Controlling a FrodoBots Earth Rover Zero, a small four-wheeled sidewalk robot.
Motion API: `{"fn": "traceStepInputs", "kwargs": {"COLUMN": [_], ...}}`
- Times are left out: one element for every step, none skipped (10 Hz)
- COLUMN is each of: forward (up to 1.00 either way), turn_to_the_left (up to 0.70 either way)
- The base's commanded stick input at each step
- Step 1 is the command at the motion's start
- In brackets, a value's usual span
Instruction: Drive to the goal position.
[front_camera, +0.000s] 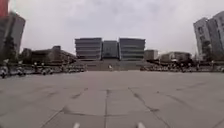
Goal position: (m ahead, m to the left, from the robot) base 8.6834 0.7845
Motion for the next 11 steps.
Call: {"fn": "traceStepInputs", "kwargs": {"forward": [0.85,0.85,0.85,0.85,0.85,0.85,0.85,0.85,0.85,0.85,0.85], "turn_to_the_left": [0.00,0.00,0.00,0.00,0.00,0.00,0.00,0.00,0.00,0.00,0.00]}}
